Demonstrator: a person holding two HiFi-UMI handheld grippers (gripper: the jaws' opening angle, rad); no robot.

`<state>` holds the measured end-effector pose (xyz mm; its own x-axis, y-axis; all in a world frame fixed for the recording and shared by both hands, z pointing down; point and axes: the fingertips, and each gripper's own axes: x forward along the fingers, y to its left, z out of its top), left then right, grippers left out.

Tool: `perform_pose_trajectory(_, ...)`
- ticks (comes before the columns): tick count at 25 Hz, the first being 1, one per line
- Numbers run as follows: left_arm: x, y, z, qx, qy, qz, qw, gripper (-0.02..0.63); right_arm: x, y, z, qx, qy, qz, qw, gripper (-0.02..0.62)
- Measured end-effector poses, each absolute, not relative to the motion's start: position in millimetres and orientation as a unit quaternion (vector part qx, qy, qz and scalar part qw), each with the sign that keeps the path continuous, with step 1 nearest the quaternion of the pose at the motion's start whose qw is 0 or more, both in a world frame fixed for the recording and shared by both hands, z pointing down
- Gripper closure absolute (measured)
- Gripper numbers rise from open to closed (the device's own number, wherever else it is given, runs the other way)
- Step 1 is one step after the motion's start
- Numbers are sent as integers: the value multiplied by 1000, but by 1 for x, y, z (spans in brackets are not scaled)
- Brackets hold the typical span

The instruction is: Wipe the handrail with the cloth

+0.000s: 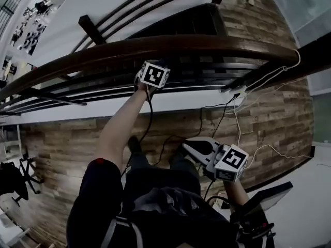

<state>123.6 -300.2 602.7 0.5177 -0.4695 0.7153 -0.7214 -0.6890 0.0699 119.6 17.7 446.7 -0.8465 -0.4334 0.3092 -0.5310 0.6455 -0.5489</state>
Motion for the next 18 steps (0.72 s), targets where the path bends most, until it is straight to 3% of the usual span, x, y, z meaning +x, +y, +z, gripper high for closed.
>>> perform_pose_trajectory(9,-121,-312,599,837,-408,324,169,514,-90,-28,443,184,-926,310,117,592)
perform_pose_trajectory(18,-386,-331,606,744,-544,316,225,514,-190,-38,444,111,-934,309,142,592)
